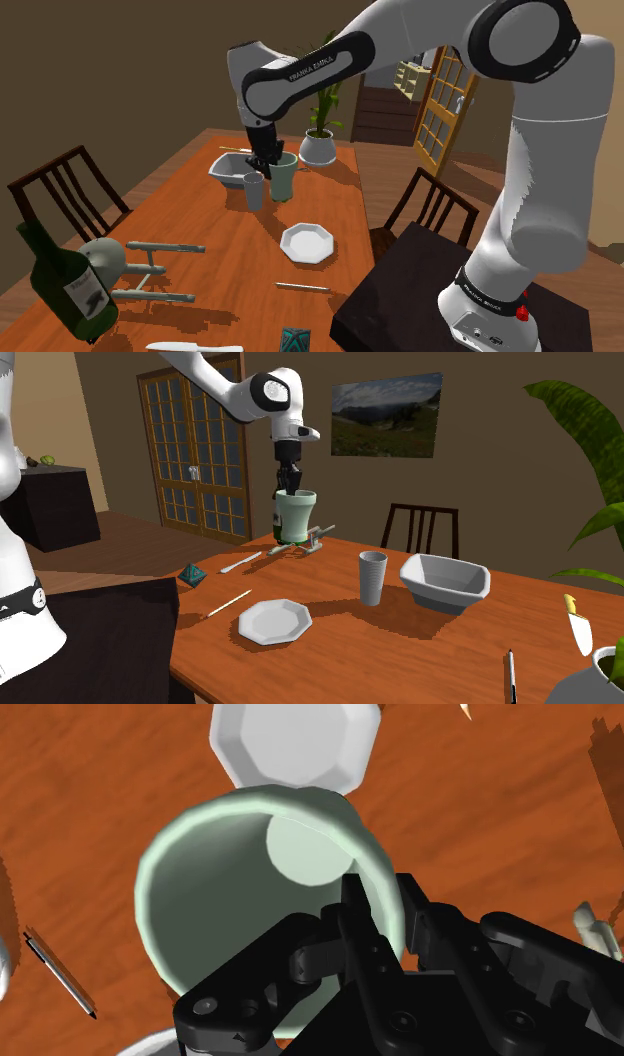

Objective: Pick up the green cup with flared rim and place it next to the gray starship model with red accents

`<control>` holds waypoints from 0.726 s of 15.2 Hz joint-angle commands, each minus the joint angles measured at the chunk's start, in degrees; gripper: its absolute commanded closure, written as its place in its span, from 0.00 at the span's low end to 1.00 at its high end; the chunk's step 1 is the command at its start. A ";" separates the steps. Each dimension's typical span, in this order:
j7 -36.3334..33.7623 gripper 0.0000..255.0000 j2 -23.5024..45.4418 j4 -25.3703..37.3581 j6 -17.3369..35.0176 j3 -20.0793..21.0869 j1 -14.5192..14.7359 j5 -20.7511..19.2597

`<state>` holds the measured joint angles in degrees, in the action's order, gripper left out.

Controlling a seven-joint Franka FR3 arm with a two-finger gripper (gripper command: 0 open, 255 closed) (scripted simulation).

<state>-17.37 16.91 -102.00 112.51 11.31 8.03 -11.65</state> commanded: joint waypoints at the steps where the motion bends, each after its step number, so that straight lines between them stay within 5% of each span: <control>1: -2.60 1.00 0.82 1.52 -1.08 0.93 1.79 -0.09; 11: -14.02 1.00 9.11 13.76 -6.90 4.37 10.99 -1.49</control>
<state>-30.38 24.88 -90.27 106.67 15.42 18.07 -12.96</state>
